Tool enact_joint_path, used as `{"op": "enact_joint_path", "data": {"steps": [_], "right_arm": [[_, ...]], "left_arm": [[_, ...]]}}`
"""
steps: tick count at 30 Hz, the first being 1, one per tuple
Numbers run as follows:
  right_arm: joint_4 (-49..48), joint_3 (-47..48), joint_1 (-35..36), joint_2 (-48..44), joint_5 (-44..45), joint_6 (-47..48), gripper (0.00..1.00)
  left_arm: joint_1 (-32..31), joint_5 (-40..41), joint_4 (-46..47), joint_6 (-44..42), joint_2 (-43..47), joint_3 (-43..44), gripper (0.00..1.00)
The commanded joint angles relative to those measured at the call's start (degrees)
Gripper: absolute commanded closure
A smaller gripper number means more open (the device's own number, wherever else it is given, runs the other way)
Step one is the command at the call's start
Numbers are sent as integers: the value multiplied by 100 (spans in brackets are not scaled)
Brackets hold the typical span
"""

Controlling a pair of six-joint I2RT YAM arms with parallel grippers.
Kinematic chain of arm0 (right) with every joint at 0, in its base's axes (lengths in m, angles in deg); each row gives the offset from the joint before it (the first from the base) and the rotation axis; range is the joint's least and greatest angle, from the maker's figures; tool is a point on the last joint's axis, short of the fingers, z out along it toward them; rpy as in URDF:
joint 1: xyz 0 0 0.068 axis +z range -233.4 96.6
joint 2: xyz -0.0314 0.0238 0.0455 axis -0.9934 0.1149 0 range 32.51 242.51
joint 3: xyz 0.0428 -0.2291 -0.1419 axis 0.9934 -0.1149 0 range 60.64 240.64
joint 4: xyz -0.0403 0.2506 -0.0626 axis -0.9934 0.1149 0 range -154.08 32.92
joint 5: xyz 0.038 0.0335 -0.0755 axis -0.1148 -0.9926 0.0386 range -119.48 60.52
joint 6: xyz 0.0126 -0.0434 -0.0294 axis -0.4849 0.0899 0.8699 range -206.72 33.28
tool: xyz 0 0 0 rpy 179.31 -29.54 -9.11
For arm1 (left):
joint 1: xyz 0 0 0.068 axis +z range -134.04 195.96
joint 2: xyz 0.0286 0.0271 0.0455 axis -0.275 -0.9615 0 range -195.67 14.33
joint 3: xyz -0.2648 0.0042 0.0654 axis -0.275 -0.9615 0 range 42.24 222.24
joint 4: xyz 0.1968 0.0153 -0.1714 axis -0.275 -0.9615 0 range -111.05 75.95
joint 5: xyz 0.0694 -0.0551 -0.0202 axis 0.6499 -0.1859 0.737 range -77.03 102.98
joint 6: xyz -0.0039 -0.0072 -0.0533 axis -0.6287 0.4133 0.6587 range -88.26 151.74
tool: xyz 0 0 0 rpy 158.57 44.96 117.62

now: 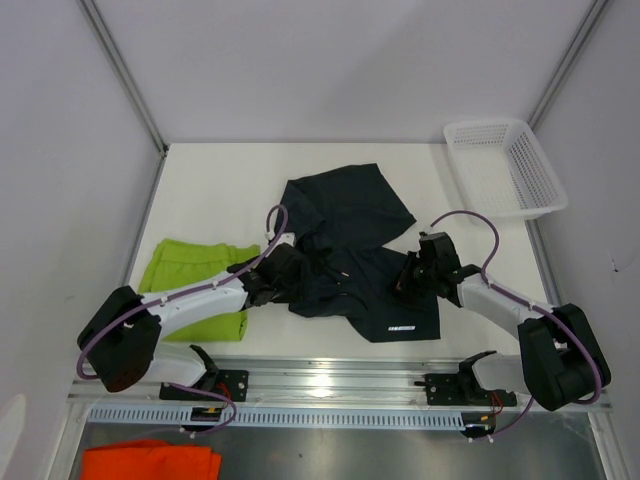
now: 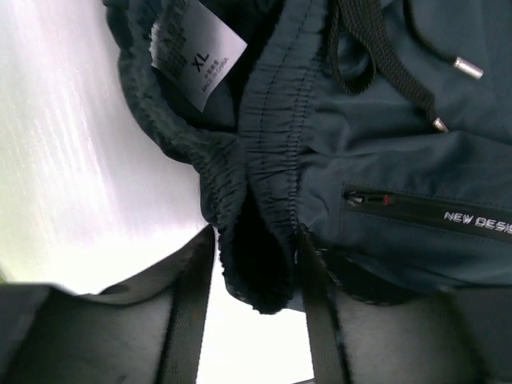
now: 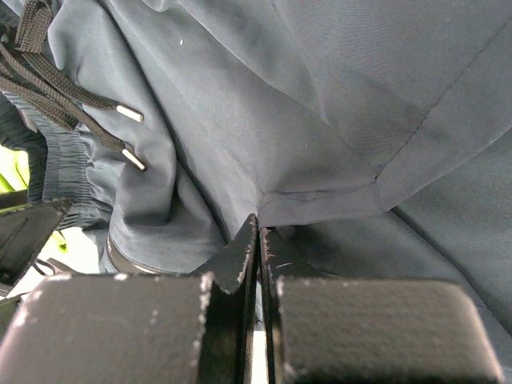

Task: Fold and stack the shorts
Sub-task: Flatten the shorts out

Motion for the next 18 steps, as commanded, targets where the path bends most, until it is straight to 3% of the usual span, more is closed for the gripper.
{"op": "enact_joint_path", "data": {"steps": [1, 4, 6, 8, 9, 10, 11, 18], "right_arm": [[-117, 121, -46, 55, -53, 122, 100], [-125, 174, -64, 91, -62, 122, 100], [-125, 236, -64, 126, -70, 131, 100], [-108, 288, -64, 152, -97, 131, 100], [-82, 376, -81, 161, -97, 140, 100], [-64, 420, -90, 161, -97, 148, 100], [6, 481, -116, 161, -97, 192, 100], [86, 1701, -1170, 764, -264, 446, 100]], "left_arm": [[-121, 142, -45, -80, -35, 163, 50], [-183, 124, -63, -80, -61, 154, 45], [-227, 89, -36, -98, -79, 145, 49], [-244, 71, -10, -124, -140, 145, 61], [-245, 63, -1, -142, -158, 145, 82], [-245, 89, -18, -124, -158, 163, 96], [-245, 141, -71, -107, -141, 180, 100], [-122, 361, -414, 51, 701, 93, 100]]}}
